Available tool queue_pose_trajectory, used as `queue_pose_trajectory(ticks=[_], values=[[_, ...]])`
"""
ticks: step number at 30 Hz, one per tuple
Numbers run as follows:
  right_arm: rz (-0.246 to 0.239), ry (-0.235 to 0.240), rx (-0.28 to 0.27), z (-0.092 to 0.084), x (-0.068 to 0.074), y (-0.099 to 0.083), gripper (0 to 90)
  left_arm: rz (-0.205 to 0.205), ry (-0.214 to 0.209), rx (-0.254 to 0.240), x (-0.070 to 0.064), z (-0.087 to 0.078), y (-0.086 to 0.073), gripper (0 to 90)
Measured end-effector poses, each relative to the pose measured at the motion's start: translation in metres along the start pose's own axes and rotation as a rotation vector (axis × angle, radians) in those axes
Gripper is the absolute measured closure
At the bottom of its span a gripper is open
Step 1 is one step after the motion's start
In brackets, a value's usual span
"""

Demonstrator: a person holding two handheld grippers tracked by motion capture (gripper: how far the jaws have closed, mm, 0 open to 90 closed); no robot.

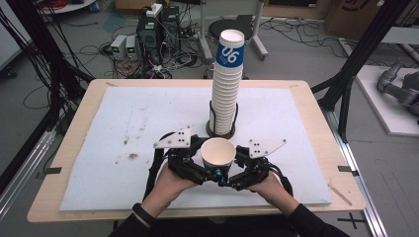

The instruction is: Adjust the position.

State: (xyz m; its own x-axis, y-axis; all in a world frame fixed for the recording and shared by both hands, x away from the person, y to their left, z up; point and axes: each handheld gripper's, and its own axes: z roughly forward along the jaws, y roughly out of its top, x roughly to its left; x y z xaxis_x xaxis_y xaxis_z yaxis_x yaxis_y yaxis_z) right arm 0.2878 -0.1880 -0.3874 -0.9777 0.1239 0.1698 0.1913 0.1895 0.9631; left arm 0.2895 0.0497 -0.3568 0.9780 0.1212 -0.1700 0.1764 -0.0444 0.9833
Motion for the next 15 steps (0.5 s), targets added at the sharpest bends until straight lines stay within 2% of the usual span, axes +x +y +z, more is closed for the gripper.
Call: queue_pose_trajectory(ticks=[9, 15], values=[[-0.002, 0.006, 0.001, 0.0005, -0.0001, -0.0004, 27.1, 0.013, 0.007, -0.016, -0.0016, -0.0014, 0.0013, 16.9], [0.001, 0.009, 0.002, 0.0008, 0.0001, -0.0005, 27.3, 0.026, 0.01, -0.009, -0.0021, -0.002, 0.0019, 19.1]])
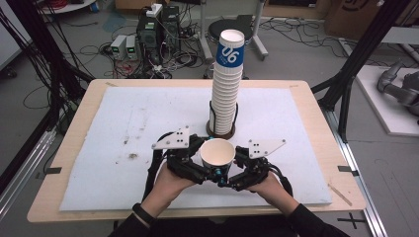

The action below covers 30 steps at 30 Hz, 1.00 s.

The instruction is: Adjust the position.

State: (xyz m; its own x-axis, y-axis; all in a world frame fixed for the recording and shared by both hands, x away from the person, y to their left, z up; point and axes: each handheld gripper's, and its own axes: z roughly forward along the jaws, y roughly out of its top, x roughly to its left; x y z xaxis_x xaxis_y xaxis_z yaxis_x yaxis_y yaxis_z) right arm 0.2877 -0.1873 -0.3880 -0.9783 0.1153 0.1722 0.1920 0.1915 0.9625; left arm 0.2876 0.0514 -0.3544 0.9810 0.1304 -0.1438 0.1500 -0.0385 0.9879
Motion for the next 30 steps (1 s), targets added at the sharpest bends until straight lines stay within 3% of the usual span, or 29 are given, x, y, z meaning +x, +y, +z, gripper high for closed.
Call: queue_pose_trajectory(ticks=[12, 21, 30], values=[[-0.017, -0.012, -0.001, -0.007, -0.004, 0.002, 20.6, 0.008, 0.006, 0.009, 0.003, -0.005, 0.001, 20.6], [-0.034, -0.045, -0.001, -0.029, -0.008, 0.005, 20.1, 0.022, 0.022, -0.005, 0.007, -0.015, 0.003, 21.1], [-0.034, -0.133, -0.038, -0.057, -0.021, 0.007, 20.2, 0.042, 0.073, 0.0, 0.014, -0.03, 0.003, 21.2]])
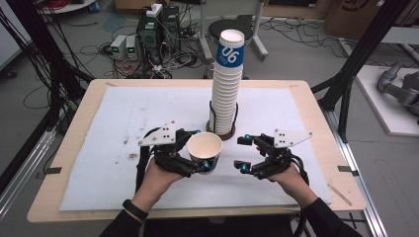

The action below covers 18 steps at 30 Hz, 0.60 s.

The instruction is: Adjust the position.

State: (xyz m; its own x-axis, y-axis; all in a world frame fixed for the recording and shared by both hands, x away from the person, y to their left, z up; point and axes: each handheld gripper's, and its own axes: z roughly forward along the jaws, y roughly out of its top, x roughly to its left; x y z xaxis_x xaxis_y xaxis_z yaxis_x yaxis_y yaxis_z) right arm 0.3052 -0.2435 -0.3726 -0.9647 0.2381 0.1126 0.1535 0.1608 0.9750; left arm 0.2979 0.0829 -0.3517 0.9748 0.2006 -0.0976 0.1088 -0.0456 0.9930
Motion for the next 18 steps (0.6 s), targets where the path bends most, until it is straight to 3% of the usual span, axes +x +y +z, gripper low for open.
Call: queue_pose_trajectory(ticks=[10, 18], values=[[-0.006, -0.111, -0.018, -0.026, -0.012, -0.001, 19.5, 0.01, 0.008, 0.006, 0.006, -0.002, 0.001, 21.2], [-0.006, -0.141, -0.018, -0.033, -0.013, -0.002, 19.5, 0.013, -0.003, 0.011, 0.006, 0.005, 0.001, 21.2]])
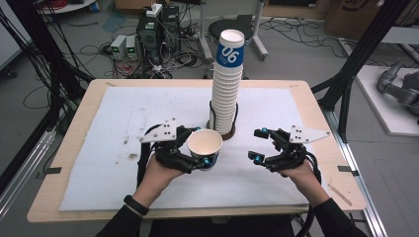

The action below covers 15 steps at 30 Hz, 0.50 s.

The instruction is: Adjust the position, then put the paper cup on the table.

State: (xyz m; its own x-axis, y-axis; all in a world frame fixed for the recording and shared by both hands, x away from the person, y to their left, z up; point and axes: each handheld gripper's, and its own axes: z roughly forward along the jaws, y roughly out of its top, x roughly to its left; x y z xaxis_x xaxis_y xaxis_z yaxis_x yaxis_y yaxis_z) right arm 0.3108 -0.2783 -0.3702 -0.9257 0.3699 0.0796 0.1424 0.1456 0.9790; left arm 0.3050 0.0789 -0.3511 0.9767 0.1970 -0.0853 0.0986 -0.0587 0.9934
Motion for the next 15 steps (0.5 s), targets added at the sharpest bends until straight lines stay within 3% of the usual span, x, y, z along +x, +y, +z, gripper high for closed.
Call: queue_pose_trajectory(ticks=[15], values=[[-0.003, 0.002, -0.003, 0.0036, 0.0001, 0.0003, 19.5, 0.006, 0.005, -0.008, -0.0027, -0.0043, 0.0022, 21.2]])
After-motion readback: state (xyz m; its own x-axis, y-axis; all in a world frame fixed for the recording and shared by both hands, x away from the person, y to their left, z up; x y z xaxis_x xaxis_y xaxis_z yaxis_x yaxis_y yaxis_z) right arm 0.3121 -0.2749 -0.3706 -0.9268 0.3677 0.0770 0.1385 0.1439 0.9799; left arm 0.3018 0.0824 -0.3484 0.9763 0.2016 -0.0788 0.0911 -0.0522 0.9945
